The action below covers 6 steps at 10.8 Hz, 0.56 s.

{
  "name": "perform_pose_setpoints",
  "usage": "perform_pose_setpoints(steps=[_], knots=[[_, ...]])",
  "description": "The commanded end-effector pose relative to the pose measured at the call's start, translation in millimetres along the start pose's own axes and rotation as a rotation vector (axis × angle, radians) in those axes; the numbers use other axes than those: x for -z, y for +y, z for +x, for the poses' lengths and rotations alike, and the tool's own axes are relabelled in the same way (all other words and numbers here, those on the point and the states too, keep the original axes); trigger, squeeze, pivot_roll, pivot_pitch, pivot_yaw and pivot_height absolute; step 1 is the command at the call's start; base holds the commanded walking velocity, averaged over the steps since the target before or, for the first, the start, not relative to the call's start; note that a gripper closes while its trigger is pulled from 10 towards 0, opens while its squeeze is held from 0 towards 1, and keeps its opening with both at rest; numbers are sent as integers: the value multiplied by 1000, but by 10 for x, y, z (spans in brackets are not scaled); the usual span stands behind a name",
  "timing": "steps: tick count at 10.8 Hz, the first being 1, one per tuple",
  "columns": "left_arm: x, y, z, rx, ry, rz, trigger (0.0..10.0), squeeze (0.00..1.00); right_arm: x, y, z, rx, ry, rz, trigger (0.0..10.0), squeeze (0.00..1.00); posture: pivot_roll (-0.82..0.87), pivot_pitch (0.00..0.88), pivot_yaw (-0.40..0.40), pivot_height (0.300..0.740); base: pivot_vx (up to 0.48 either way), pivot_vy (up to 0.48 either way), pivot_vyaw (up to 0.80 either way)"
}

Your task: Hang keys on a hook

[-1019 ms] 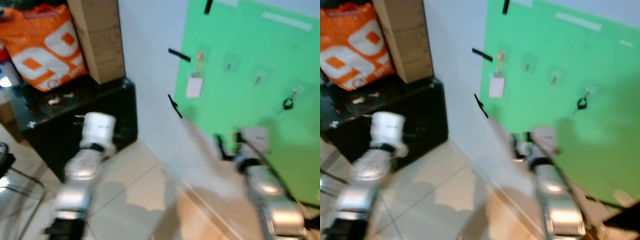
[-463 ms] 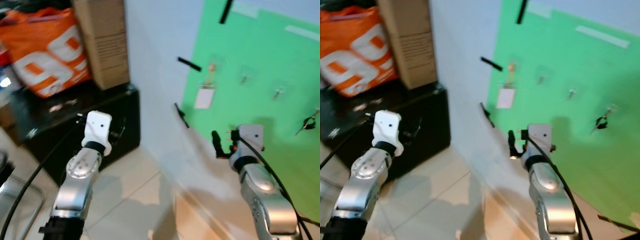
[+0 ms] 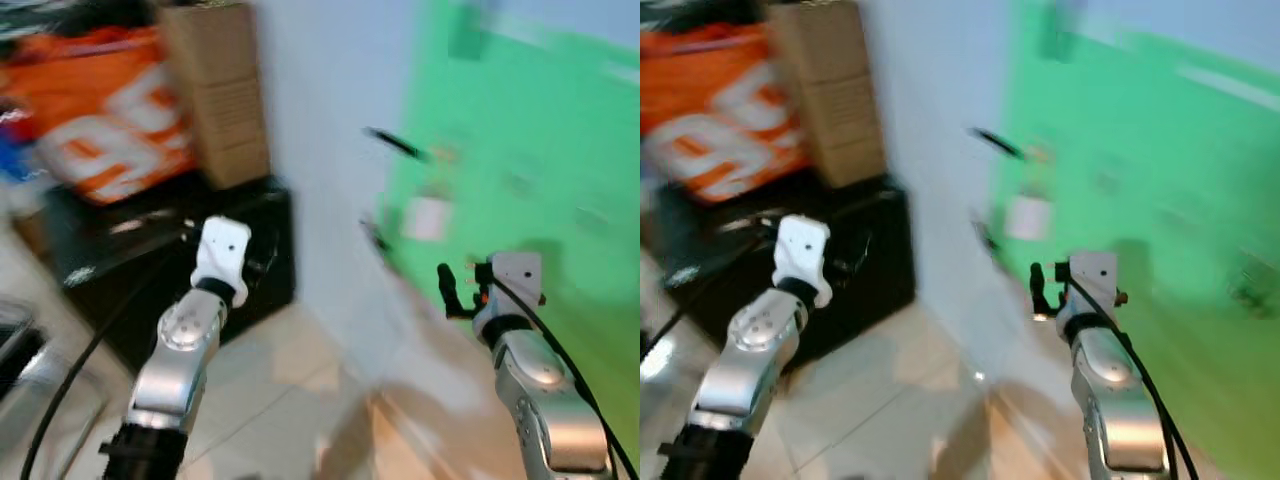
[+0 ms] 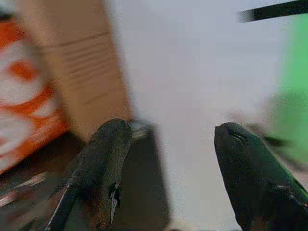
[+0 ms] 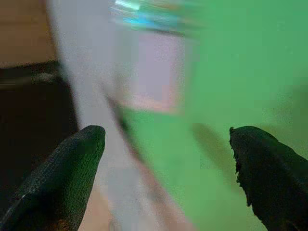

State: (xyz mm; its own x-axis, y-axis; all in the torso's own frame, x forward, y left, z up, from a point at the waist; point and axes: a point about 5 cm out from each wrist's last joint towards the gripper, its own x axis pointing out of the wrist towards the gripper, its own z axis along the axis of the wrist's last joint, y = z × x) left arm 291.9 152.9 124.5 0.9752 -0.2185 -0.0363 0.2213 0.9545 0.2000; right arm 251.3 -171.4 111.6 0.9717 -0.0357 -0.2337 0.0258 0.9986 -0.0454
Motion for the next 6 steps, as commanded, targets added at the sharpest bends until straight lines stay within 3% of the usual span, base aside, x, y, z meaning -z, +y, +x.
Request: perform_pose_setpoints(steps=[1, 6], knots=[[6, 72, -3, -26, 8, 10, 10000, 31, -49, 59, 11, -25, -20, 8, 10000, 0, -82, 0, 0, 740, 416, 0, 800], [1, 74, 8, -26, 10, 10, 10000, 27, -78, 53, 20, -31, -21, 9, 10000, 0, -85, 0, 8, 740, 413, 0, 0]])
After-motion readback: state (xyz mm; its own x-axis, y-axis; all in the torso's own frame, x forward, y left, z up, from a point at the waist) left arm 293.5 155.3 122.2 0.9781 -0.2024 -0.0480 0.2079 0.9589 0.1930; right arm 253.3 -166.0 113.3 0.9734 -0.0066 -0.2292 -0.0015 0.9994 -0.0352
